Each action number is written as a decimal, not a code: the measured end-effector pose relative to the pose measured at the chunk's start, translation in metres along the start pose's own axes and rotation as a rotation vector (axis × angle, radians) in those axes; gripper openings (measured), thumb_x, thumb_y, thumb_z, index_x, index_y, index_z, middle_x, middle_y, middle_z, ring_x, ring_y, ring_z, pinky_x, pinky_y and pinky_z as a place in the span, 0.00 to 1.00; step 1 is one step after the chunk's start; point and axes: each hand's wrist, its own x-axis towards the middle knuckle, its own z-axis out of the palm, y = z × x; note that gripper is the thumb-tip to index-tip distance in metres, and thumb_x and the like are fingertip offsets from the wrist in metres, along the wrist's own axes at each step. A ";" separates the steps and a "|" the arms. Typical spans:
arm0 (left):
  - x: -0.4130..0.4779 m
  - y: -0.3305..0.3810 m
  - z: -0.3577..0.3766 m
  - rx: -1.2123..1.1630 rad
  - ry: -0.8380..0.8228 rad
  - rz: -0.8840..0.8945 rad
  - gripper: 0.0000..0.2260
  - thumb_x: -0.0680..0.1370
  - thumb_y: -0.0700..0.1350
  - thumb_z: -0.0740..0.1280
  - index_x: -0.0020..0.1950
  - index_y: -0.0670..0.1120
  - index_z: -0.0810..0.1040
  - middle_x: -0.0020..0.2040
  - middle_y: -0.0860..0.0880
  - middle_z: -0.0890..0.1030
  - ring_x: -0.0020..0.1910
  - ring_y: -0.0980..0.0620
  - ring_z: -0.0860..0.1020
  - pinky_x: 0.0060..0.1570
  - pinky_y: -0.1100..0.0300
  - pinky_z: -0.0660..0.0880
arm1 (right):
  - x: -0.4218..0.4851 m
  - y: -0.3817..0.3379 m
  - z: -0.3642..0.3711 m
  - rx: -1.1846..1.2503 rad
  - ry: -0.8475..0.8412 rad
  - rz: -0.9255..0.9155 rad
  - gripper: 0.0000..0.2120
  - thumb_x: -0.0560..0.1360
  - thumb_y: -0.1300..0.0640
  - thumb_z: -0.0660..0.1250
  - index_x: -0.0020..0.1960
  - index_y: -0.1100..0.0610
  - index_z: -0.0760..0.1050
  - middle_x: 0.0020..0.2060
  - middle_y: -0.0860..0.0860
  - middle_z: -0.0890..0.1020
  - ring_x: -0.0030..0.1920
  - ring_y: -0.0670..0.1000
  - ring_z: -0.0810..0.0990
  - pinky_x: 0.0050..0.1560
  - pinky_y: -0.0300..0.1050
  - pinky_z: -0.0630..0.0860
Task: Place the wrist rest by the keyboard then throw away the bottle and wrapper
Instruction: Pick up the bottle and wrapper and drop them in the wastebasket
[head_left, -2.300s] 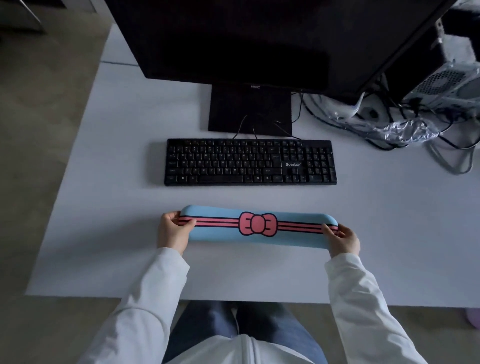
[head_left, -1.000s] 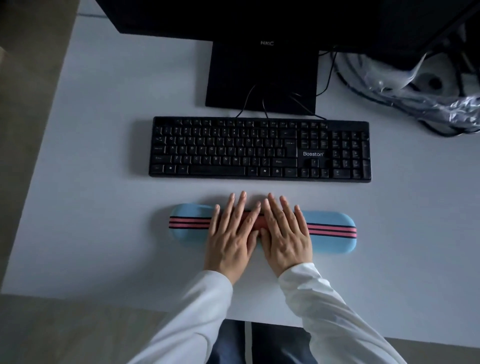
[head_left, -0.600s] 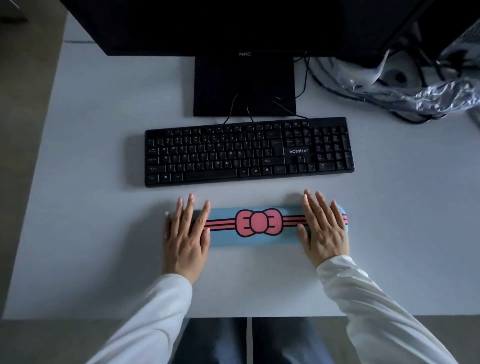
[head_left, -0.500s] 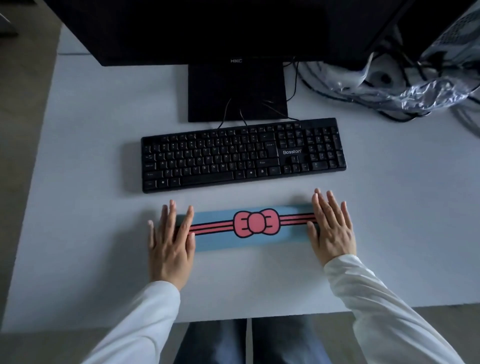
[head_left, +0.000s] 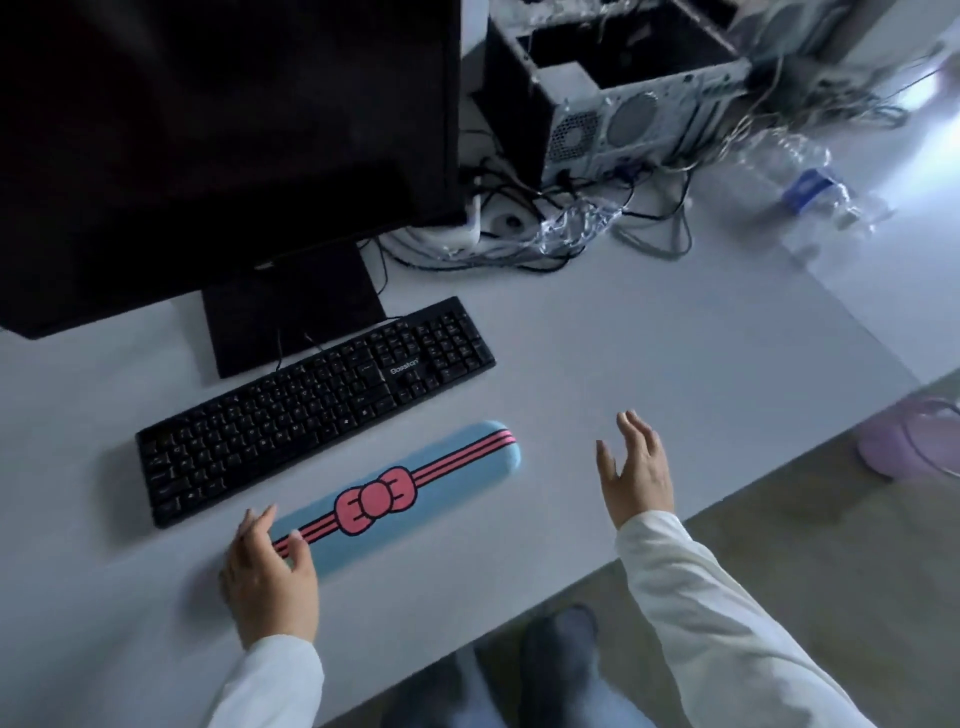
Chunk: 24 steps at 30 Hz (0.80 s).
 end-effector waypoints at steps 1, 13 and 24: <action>-0.005 0.017 0.007 -0.021 -0.014 -0.001 0.16 0.75 0.39 0.60 0.61 0.35 0.74 0.67 0.32 0.72 0.67 0.34 0.70 0.66 0.42 0.65 | 0.003 0.007 -0.012 0.054 0.014 0.033 0.22 0.76 0.57 0.61 0.68 0.63 0.66 0.69 0.60 0.69 0.70 0.57 0.67 0.70 0.46 0.61; -0.138 0.263 0.129 -0.278 -0.514 0.116 0.12 0.77 0.36 0.59 0.59 0.36 0.75 0.62 0.37 0.77 0.61 0.40 0.75 0.59 0.53 0.69 | 0.029 0.151 -0.157 0.362 0.066 0.257 0.17 0.75 0.58 0.62 0.63 0.60 0.71 0.58 0.56 0.78 0.58 0.55 0.78 0.59 0.40 0.70; -0.215 0.398 0.199 -0.282 -0.755 0.229 0.12 0.77 0.40 0.59 0.59 0.39 0.75 0.60 0.40 0.78 0.59 0.42 0.75 0.52 0.61 0.67 | 0.054 0.236 -0.243 0.534 0.254 0.412 0.17 0.73 0.56 0.65 0.61 0.58 0.72 0.58 0.55 0.80 0.59 0.53 0.78 0.64 0.49 0.71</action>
